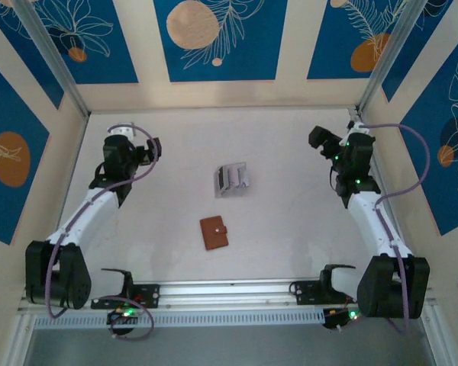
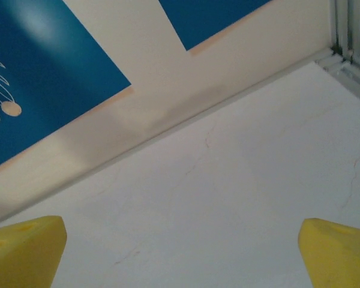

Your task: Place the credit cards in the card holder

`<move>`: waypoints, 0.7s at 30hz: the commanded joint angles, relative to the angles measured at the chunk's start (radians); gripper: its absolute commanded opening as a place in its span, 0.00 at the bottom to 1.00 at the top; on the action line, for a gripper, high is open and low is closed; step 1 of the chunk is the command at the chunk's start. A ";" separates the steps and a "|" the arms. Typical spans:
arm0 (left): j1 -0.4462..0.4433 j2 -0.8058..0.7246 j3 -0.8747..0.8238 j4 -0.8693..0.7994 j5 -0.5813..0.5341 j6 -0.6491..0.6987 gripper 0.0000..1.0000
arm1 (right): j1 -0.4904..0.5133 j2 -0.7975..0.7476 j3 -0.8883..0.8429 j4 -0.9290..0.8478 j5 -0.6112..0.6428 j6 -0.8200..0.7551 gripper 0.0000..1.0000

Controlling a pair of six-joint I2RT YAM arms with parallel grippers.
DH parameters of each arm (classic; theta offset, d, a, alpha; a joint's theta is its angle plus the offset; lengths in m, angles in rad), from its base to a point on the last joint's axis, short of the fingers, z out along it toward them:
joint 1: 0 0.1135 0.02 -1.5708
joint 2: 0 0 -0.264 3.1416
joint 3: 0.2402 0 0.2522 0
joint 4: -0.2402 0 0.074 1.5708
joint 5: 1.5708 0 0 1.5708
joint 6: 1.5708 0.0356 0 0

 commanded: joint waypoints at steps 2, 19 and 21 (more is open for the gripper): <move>-0.024 0.003 -0.008 -0.278 0.258 -0.205 0.97 | 0.023 -0.050 -0.022 -0.285 -0.138 0.076 0.99; -0.354 0.075 -0.247 -0.050 0.641 -0.526 0.04 | 0.857 0.150 0.098 -0.603 0.017 0.008 0.31; -0.364 0.091 -0.268 -0.018 0.646 -0.536 0.04 | 0.907 0.200 0.108 -0.571 -0.004 0.009 0.29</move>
